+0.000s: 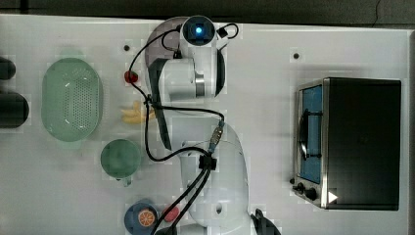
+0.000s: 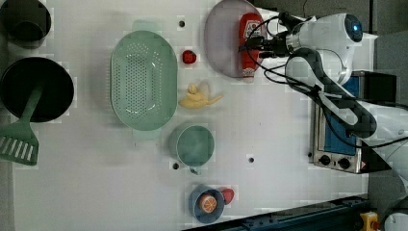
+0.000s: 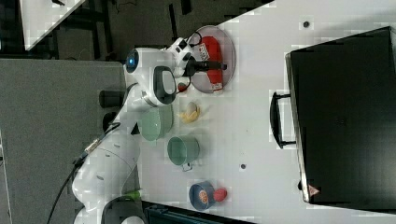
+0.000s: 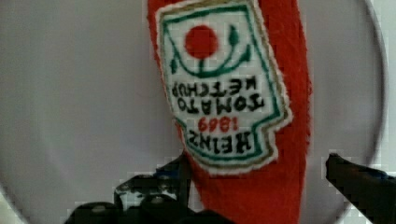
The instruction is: Pick ketchup from plate and place it on table.
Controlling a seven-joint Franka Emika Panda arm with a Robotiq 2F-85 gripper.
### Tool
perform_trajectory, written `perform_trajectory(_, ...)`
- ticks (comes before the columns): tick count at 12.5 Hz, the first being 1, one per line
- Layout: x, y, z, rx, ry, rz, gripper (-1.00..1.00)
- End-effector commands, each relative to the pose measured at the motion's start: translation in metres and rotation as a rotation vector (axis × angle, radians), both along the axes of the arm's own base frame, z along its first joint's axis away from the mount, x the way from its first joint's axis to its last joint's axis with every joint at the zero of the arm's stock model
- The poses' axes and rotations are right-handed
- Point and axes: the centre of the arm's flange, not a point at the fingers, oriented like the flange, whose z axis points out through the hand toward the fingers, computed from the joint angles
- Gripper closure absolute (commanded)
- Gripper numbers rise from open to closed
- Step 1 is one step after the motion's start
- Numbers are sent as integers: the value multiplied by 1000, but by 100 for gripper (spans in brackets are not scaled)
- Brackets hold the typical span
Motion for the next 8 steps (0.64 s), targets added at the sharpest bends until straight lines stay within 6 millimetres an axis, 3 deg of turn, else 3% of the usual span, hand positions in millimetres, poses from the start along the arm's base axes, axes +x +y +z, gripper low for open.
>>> perform_trajectory(1,14,5,7,1,-50,40,-100)
perform_trajectory(4,18,3,13,-1,-66,37,-93)
perform_trajectory(6,21,-1,18,-7,-70,32,-43)
perform_trajectory(7,22,-2,20,-7,-74,31,-27)
perform_trajectory(8,22,-2,20,-7,-74,31,-27)
